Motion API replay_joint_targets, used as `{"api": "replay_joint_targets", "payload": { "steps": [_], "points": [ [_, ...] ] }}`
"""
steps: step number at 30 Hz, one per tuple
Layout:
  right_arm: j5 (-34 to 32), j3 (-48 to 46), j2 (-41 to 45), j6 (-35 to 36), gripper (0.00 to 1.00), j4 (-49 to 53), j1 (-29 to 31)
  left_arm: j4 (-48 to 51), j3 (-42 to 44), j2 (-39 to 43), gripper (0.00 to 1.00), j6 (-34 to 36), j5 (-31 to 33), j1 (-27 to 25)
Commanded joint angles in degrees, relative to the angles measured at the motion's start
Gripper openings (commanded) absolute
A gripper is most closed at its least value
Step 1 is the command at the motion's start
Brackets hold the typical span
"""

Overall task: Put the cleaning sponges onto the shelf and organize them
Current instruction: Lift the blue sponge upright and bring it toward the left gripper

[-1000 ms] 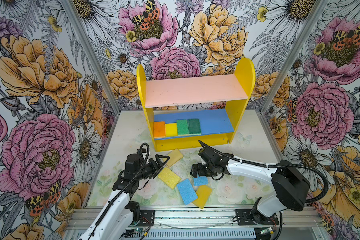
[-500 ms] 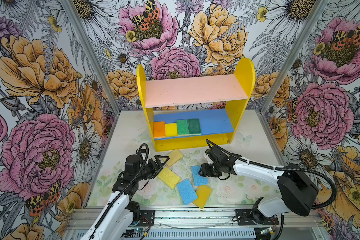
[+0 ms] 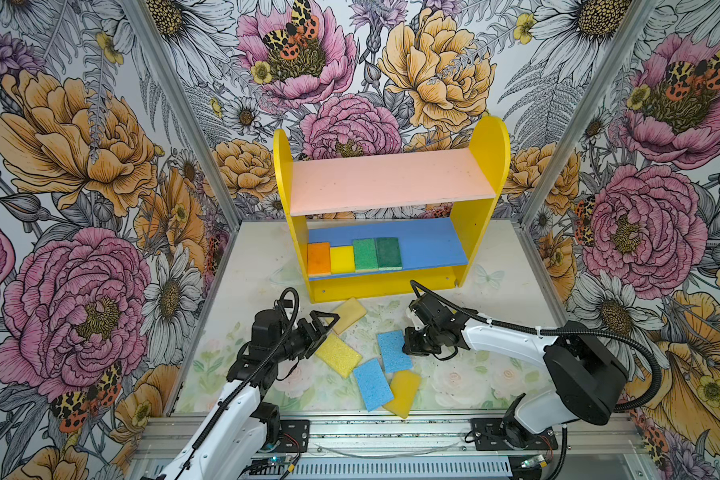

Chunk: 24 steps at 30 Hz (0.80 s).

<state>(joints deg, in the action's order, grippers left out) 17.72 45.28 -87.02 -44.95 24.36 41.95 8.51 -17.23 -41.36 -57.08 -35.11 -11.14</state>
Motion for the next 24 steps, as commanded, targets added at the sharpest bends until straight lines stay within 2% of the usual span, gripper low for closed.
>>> {"api": "replay_joint_targets", "payload": {
  "steps": [1, 7, 17, 24],
  "points": [
    [-0.23, 2.71, 1.95, 0.58, 0.01, -0.93, -0.31, -1.12, 0.30, 1.81, 0.99, -0.11, 0.32, -0.11],
    [0.46, 6.17, 3.13, 1.61, 0.00, -0.91, -0.29, 0.51, 0.09, 3.99, 0.99, -0.40, 0.85, -0.38],
    [5.05, 15.26, -2.24, 5.08, 0.00, -1.08, 1.33, -0.07, 0.75, 6.93, 0.99, -1.82, 0.02, -0.10],
    [5.06, 17.26, -1.51, 6.43, 0.00, -2.56, 2.80, -7.95, 2.46, 6.26, 0.99, -5.40, -1.93, 0.28]
  ]
}}
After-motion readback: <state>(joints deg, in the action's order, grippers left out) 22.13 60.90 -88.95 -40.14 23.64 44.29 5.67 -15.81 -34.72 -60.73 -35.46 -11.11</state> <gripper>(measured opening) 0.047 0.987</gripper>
